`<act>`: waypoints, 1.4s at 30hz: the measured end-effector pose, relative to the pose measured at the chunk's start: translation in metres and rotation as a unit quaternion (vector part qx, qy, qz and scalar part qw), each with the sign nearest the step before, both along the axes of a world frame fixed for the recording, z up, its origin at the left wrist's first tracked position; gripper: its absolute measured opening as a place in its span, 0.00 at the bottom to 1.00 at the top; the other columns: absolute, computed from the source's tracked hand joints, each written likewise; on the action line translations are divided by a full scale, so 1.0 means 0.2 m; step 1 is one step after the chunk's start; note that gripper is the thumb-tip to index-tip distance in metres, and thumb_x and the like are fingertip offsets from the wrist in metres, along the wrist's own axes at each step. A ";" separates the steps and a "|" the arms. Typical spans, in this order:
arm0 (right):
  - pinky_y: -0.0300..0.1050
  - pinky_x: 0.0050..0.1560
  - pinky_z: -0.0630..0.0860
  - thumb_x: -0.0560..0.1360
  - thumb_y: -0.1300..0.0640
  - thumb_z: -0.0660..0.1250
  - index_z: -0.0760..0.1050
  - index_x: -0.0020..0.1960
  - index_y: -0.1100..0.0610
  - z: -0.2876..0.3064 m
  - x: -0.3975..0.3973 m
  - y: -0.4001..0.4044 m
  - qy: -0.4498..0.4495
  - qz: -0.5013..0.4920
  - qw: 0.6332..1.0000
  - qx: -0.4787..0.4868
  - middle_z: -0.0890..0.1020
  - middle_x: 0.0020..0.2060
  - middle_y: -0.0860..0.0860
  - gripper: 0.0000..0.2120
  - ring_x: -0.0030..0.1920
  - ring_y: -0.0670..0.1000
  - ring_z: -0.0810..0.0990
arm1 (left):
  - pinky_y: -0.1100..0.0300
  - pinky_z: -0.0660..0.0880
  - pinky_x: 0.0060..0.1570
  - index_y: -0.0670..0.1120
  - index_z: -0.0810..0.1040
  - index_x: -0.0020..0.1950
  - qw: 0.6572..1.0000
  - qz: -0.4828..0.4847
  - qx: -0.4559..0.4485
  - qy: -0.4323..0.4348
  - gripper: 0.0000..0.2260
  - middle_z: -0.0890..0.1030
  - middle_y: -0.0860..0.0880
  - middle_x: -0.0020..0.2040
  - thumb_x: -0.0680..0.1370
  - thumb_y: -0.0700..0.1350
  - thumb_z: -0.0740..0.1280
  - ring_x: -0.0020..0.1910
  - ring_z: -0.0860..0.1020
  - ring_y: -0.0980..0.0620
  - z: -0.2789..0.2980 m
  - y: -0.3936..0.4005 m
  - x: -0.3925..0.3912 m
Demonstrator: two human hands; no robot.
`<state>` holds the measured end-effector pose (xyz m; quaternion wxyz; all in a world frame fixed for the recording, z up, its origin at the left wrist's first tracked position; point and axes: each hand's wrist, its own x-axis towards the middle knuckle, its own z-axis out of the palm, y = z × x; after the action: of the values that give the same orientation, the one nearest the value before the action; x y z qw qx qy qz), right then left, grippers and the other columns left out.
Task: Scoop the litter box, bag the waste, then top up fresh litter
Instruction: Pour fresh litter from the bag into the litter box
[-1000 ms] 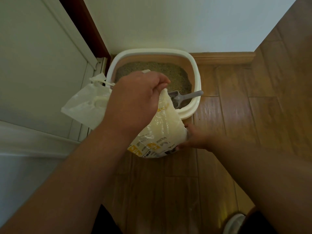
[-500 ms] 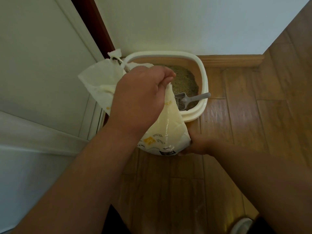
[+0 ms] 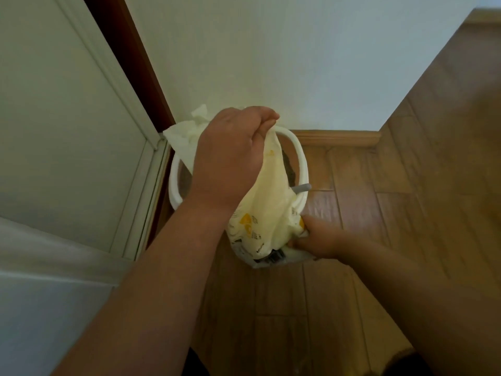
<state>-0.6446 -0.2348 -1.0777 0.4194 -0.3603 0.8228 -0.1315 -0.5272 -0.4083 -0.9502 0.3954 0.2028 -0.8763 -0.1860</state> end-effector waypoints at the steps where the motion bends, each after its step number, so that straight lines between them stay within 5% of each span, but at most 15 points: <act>1: 0.42 0.38 0.82 0.77 0.53 0.70 0.77 0.57 0.57 0.04 -0.02 0.00 0.011 -0.001 1.000 0.014 0.83 0.48 0.55 0.12 0.45 0.53 0.83 | 0.73 0.68 0.57 0.44 0.86 0.58 1.000 -0.001 0.006 0.009 0.10 0.87 0.49 0.51 0.83 0.45 0.67 0.52 0.83 0.50 0.01 -0.01 -0.02; 11: 0.50 0.38 0.86 0.79 0.54 0.64 0.68 0.66 0.50 0.18 -0.12 0.03 0.137 -0.075 0.983 0.092 0.79 0.46 0.52 0.16 0.40 0.53 0.83 | 0.76 0.70 0.57 0.47 0.85 0.59 0.996 -0.017 0.070 0.046 0.08 0.83 0.59 0.52 0.83 0.45 0.68 0.54 0.81 0.57 0.01 -0.03 -0.12; 20: 0.52 0.40 0.86 0.80 0.60 0.61 0.70 0.67 0.53 0.20 -0.14 0.06 0.134 -0.095 0.982 0.088 0.79 0.48 0.53 0.16 0.41 0.54 0.83 | 0.60 0.76 0.64 0.50 0.83 0.64 0.987 -0.033 0.157 0.005 0.11 0.84 0.56 0.59 0.86 0.43 0.63 0.61 0.80 0.58 -0.08 -0.02 -0.18; 25: 0.51 0.39 0.85 0.80 0.62 0.60 0.73 0.68 0.52 0.25 -0.18 0.06 0.124 -0.105 0.985 0.062 0.80 0.48 0.54 0.18 0.41 0.55 0.83 | 0.59 0.75 0.65 0.51 0.80 0.68 0.984 -0.027 0.170 -0.040 0.14 0.82 0.55 0.62 0.86 0.41 0.61 0.63 0.78 0.58 -0.11 -0.04 -0.16; 28: 0.55 0.41 0.86 0.80 0.62 0.60 0.73 0.70 0.50 0.27 -0.21 0.06 0.115 -0.113 0.985 0.056 0.80 0.49 0.54 0.20 0.43 0.56 0.83 | 0.57 0.76 0.64 0.52 0.79 0.68 0.983 -0.023 0.178 -0.039 0.14 0.82 0.56 0.62 0.85 0.40 0.61 0.59 0.79 0.55 -0.12 -0.04 -0.17; 31: 0.53 0.41 0.86 0.80 0.62 0.60 0.73 0.71 0.49 0.27 -0.23 0.06 0.111 -0.127 0.984 0.056 0.80 0.49 0.54 0.21 0.42 0.55 0.83 | 0.64 0.74 0.59 0.52 0.79 0.68 0.980 -0.010 0.193 -0.045 0.16 0.81 0.56 0.60 0.86 0.39 0.58 0.55 0.77 0.56 -0.14 -0.01 -0.19; 39: 0.57 0.41 0.85 0.80 0.64 0.60 0.74 0.67 0.53 0.31 -0.23 0.06 0.130 -0.113 0.983 0.059 0.80 0.47 0.55 0.18 0.42 0.57 0.83 | 0.52 0.77 0.59 0.53 0.78 0.66 0.968 0.018 0.251 -0.022 0.18 0.81 0.54 0.57 0.85 0.36 0.55 0.56 0.79 0.48 -0.20 -0.04 -0.22; 42: 0.57 0.41 0.85 0.81 0.63 0.59 0.75 0.63 0.53 0.33 -0.23 0.07 0.115 -0.127 0.984 0.047 0.79 0.46 0.56 0.14 0.42 0.57 0.83 | 0.64 0.76 0.48 0.52 0.79 0.64 0.957 0.016 0.290 -0.025 0.17 0.78 0.56 0.49 0.86 0.36 0.56 0.45 0.78 0.50 -0.20 -0.08 -0.22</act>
<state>-0.6908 -0.2205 -1.0125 0.3180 -0.2454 0.9100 -0.1023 -0.5705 -0.4242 -0.9905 0.3008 0.3269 -0.7911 -0.4204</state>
